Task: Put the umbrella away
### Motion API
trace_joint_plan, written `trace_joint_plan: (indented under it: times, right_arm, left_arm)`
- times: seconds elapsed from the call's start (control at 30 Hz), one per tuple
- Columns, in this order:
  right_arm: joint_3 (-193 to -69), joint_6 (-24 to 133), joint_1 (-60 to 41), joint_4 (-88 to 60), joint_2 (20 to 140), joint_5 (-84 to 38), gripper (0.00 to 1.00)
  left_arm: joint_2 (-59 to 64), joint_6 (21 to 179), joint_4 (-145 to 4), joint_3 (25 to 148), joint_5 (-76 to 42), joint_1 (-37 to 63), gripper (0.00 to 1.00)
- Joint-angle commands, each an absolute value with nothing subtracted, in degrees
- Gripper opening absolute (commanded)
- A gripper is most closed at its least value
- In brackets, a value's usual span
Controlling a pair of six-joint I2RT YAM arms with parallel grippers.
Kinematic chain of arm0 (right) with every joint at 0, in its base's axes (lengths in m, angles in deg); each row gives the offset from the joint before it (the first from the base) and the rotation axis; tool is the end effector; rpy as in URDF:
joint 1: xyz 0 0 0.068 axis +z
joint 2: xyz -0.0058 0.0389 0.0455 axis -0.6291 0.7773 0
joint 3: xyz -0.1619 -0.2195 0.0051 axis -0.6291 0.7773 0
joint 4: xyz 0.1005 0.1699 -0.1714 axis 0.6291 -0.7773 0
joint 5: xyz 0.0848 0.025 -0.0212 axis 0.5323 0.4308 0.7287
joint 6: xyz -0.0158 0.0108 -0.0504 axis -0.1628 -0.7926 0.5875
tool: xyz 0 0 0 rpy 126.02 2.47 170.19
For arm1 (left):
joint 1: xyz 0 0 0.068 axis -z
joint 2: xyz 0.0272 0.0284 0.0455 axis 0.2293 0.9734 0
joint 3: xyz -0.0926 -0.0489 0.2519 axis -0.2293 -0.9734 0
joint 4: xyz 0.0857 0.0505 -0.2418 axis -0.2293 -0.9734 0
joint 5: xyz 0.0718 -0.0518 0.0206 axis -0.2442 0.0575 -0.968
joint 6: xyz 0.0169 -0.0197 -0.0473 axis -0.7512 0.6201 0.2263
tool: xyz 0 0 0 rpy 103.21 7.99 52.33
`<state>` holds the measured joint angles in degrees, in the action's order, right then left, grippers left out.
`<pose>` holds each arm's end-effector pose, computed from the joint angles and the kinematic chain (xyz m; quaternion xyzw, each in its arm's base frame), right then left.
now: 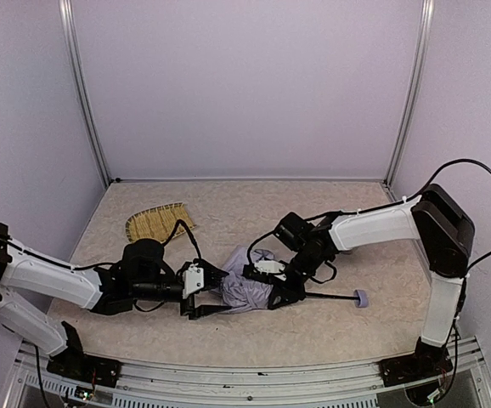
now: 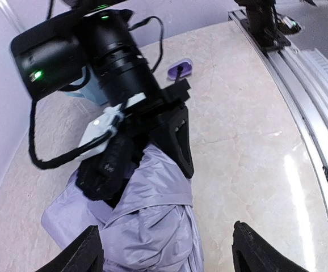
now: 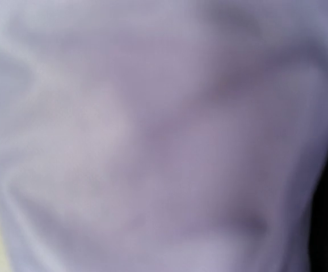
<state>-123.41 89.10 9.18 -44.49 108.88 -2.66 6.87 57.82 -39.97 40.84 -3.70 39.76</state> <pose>0.2293 0.2816 0.1412 -0.6193 0.7335 0.2626 0.0972 0.1498 -0.2210 0.1750 0.6173 0.5308 -0.2627 0.5180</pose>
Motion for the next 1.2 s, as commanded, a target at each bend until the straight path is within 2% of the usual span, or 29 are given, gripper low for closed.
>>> trace_joint_plan:
  times: [0.0,0.2,0.37,0.47,0.57,0.77,0.97,1.17]
  right_arm:
    - [-125.4,90.3,8.1,-64.4,117.4,7.3,0.13]
    - [-130.1,92.8,5.6,-67.9,122.6,10.1,0.14]
    - [-133.6,93.2,4.3,-67.9,125.4,10.3,0.13]
    - [-134.4,92.3,3.7,-66.6,125.4,10.6,0.15]
    - [-133.0,90.4,3.1,-63.2,123.4,10.7,0.2]
    - [-127.7,85.5,1.6,-54.7,116.2,11.5,0.4]
    - [-122.1,82.4,0.9,-49.3,108.2,11.2,0.54]
    - [-116.2,79.0,-0.5,-43.9,99.0,5.1,0.63]
  left_arm:
    - [9.2,46.3,-46.4,44.3,-13.5,43.3,0.77]
    - [19.4,41.0,-53.6,51.8,-16.4,43.7,0.78]
    - [26.0,43.6,-60.4,56.0,-10.6,43.7,0.79]
    - [29.6,45.2,-64.4,58.3,-11.4,43.9,0.78]
    - [33.2,47.6,-70.5,61.9,-14.8,44.2,0.73]
    - [39.1,52.8,-78.7,69.0,-13.9,44.5,0.65]
    - [46.5,58.2,-89.4,78.2,-14.7,43.5,0.57]
    - [48.8,59.9,-93.7,83.1,-9.2,39.7,0.42]
